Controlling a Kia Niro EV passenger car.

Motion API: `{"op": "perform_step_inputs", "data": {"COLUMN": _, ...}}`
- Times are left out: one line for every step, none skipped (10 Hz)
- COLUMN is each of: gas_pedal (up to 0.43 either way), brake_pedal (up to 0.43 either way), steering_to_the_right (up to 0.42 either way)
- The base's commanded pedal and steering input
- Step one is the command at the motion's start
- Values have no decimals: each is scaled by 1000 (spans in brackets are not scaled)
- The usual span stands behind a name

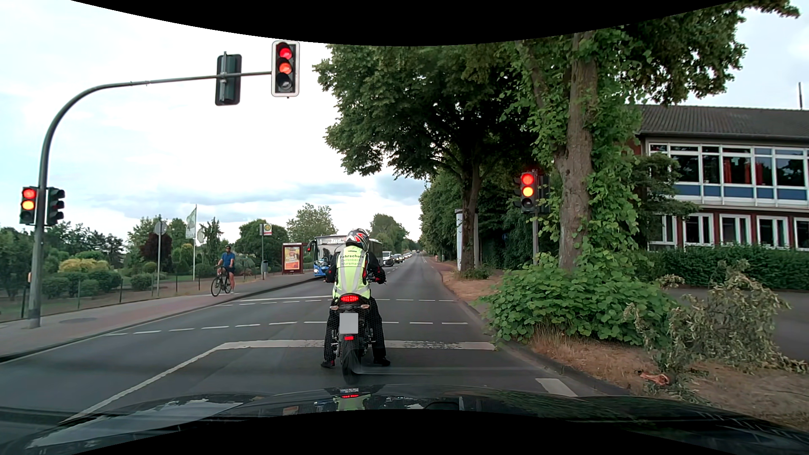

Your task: Follow the waypoints while adhering to traffic rules and regulations

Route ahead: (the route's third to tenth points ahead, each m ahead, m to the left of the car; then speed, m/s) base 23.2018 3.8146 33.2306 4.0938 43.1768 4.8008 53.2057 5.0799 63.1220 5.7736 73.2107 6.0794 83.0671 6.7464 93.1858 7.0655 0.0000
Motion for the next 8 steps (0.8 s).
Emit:
{"op": "perform_step_inputs", "data": {"gas_pedal": 0, "brake_pedal": 0, "steering_to_the_right": -17}}
{"op": "perform_step_inputs", "data": {"gas_pedal": 0, "brake_pedal": 0, "steering_to_the_right": -16}}
{"op": "perform_step_inputs", "data": {"gas_pedal": 0, "brake_pedal": 0, "steering_to_the_right": -16}}
{"op": "perform_step_inputs", "data": {"gas_pedal": 0, "brake_pedal": 0, "steering_to_the_right": -17}}
{"op": "perform_step_inputs", "data": {"gas_pedal": 0, "brake_pedal": 0, "steering_to_the_right": -16}}
{"op": "perform_step_inputs", "data": {"gas_pedal": 0, "brake_pedal": 0, "steering_to_the_right": -16}}
{"op": "perform_step_inputs", "data": {"gas_pedal": 0, "brake_pedal": 0, "steering_to_the_right": -16}}
{"op": "perform_step_inputs", "data": {"gas_pedal": 0, "brake_pedal": 0, "steering_to_the_right": -17}}
